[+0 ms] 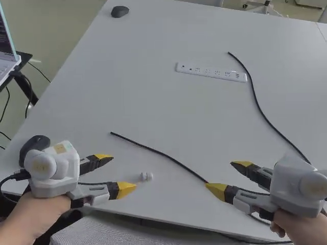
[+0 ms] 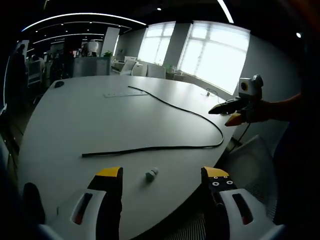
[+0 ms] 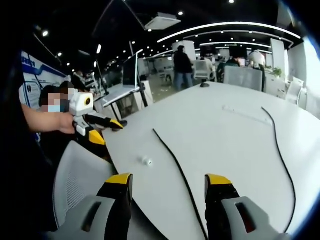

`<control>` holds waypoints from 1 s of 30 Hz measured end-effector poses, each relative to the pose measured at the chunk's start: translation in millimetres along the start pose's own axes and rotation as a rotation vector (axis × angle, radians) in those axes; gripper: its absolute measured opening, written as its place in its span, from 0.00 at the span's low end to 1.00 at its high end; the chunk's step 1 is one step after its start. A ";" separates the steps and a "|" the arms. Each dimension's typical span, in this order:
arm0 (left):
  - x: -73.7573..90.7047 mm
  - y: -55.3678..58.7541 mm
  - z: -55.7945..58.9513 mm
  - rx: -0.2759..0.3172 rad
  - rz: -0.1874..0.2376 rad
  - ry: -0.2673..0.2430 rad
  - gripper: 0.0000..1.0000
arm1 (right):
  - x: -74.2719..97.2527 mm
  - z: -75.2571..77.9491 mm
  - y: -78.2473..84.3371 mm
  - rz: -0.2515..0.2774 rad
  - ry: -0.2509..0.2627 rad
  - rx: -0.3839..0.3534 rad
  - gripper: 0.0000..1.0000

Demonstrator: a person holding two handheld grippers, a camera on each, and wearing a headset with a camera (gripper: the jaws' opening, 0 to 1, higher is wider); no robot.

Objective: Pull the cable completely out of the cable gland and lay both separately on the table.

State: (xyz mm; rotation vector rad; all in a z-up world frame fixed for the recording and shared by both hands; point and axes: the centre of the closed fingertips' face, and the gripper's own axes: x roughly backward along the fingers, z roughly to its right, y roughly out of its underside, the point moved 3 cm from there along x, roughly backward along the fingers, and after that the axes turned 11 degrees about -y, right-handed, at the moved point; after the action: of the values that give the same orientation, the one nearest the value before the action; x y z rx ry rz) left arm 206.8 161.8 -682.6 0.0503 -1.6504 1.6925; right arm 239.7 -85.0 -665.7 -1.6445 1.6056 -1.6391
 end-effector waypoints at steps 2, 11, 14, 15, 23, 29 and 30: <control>2.5 -1.4 2.0 0.009 -0.003 0.000 0.67 | 2.5 -0.3 5.0 -0.001 0.001 -0.009 0.60; 7.6 6.3 3.6 0.007 -0.021 -0.011 0.75 | 11.2 -7.9 30.7 -0.026 0.007 -0.005 0.68; 11.9 8.7 3.5 0.007 -0.022 -0.018 0.76 | 14.6 -2.1 41.3 -0.048 0.028 -0.017 0.69; 12.4 9.7 3.0 0.005 -0.028 -0.019 0.77 | 16.9 0.7 44.8 -0.053 0.035 -0.027 0.68; 16.1 20.8 -4.1 0.007 -0.077 -0.036 0.88 | 21.3 -1.5 55.4 -0.104 0.008 -0.046 0.78; 15.5 34.0 -4.8 -0.004 -0.153 -0.036 0.95 | 20.6 -5.6 60.5 -0.141 -0.012 -0.038 0.82; 15.1 34.5 -4.7 -0.010 -0.157 -0.041 0.97 | 20.5 -5.8 61.4 -0.145 -0.014 -0.042 0.83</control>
State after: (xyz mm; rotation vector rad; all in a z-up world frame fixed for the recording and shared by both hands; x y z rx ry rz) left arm 180.0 177.2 -704.6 0.2058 -1.6396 1.5739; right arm 200.4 -118.9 -704.9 -1.8279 1.5562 -1.6692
